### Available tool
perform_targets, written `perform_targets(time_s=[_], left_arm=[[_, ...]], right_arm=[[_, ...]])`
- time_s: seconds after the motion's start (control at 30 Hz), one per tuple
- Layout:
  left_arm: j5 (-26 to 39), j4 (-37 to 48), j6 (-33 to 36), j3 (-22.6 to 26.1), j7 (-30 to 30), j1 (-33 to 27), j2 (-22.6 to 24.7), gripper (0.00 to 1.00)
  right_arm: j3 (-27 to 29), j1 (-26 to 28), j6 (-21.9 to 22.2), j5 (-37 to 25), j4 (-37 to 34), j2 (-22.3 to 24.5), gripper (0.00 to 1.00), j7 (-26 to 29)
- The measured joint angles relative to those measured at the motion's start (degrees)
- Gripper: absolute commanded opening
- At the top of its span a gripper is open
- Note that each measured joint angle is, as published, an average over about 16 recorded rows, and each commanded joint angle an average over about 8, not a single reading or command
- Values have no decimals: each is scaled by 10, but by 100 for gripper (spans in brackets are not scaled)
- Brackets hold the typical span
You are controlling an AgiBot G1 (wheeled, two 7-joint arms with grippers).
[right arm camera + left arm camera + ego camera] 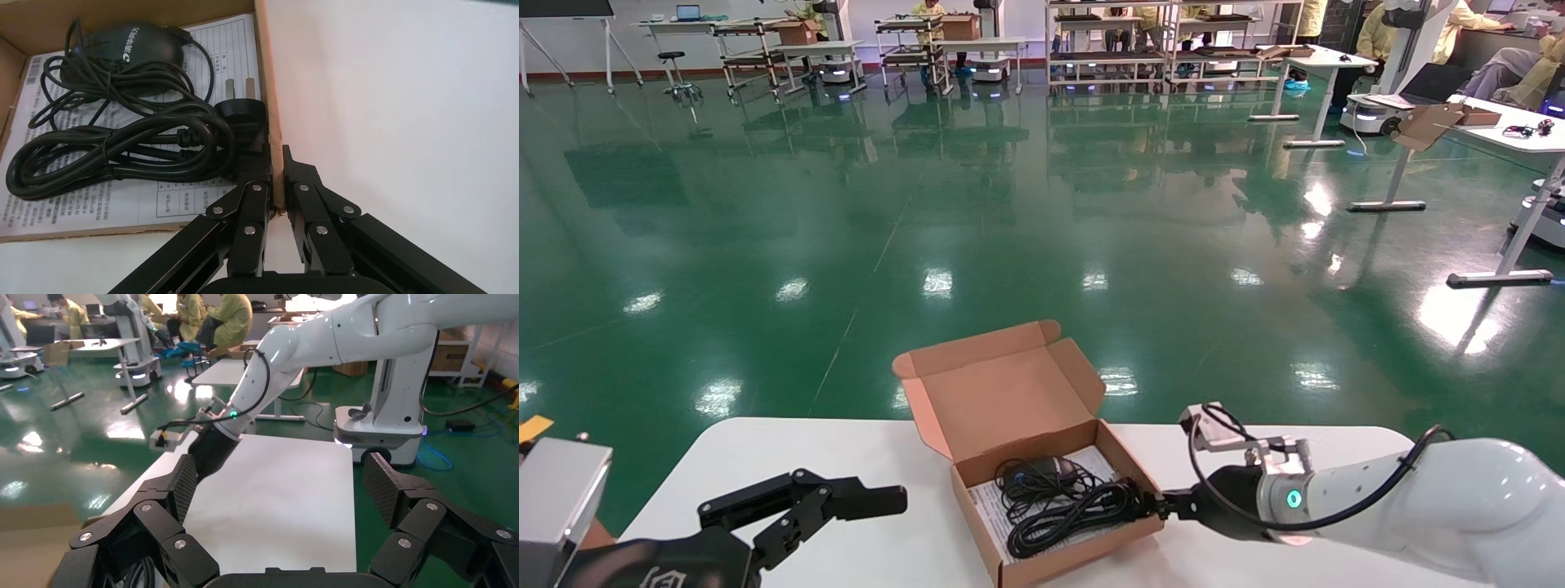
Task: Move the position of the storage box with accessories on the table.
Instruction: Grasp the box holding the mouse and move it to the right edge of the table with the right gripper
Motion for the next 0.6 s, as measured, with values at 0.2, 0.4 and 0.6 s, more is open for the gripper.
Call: perform_targets(time_s=[0.2, 0.4, 0.6], left_arm=[[0, 0, 0, 0, 0, 0, 0, 100], [0, 0, 0, 0, 0, 0, 0, 100], [0, 0, 0, 0, 0, 0, 0, 100]], right_arm=[[7, 29, -30, 10, -10, 16, 0, -25], [12, 70, -59, 16, -20, 38, 0, -45], [13, 117, -76, 14, -33, 63, 0, -61]])
